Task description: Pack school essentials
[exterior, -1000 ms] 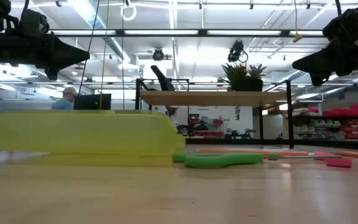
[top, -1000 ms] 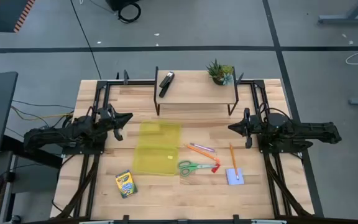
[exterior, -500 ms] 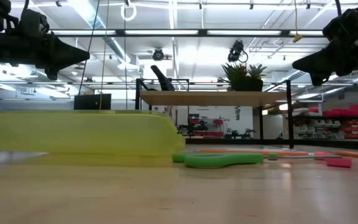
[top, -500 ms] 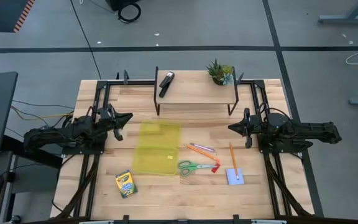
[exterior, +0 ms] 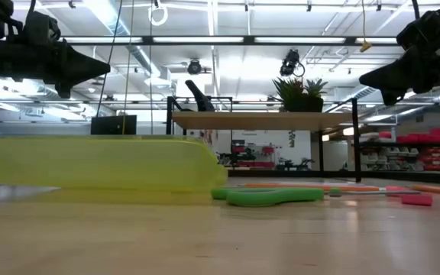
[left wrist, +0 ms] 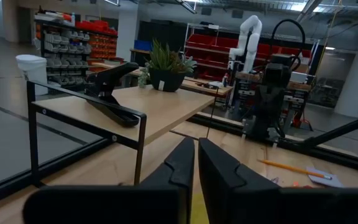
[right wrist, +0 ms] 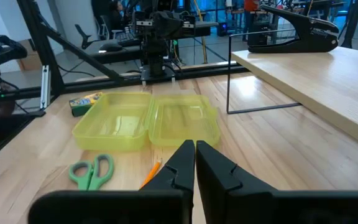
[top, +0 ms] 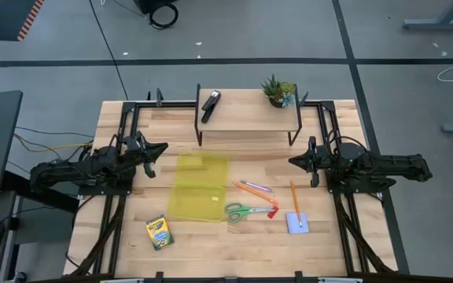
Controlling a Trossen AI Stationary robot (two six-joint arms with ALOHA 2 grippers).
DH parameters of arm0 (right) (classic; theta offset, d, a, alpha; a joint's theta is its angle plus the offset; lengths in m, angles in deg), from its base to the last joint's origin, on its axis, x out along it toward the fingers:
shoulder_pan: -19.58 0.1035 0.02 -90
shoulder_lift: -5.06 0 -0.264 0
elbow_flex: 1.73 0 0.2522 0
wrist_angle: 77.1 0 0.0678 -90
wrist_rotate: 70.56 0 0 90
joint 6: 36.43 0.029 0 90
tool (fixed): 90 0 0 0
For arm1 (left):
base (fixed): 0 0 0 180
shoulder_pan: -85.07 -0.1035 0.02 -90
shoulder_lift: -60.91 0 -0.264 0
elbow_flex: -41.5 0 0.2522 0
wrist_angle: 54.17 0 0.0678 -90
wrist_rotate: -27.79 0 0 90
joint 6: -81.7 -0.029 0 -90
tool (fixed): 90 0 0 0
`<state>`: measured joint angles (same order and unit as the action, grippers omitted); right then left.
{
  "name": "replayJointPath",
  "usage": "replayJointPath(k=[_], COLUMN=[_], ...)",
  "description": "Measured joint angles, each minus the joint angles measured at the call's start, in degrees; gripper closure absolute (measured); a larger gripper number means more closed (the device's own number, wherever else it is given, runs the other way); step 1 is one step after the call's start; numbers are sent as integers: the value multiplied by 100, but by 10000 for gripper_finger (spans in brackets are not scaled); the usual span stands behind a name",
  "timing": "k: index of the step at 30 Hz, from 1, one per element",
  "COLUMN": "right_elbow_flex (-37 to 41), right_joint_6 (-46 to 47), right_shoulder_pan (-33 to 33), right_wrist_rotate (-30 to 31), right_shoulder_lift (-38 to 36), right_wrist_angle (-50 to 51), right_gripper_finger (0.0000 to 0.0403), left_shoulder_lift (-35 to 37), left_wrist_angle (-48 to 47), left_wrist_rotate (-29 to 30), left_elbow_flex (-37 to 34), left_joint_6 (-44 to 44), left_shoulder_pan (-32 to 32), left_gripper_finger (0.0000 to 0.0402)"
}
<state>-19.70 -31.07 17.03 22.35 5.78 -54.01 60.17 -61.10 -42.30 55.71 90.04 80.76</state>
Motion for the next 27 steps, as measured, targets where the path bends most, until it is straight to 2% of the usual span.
replayJointPath(k=[23, 27], right_elbow_flex=[1, 1], right_joint_6=[-18, -1218], right_shoulder_pan=[-1, -7], right_wrist_rotate=[-1, 166], right_shoulder_lift=[0, -1], right_wrist_angle=[-1, -4], right_gripper_finger=[380, 380], left_shoulder_lift=[-2, -2], left_wrist_angle=[8, 129], left_wrist_rotate=[0, 0], left_elbow_flex=[0, 0], left_joint_6=[45, 421], left_shoulder_pan=[-2, -2], left_gripper_finger=[363, 365])
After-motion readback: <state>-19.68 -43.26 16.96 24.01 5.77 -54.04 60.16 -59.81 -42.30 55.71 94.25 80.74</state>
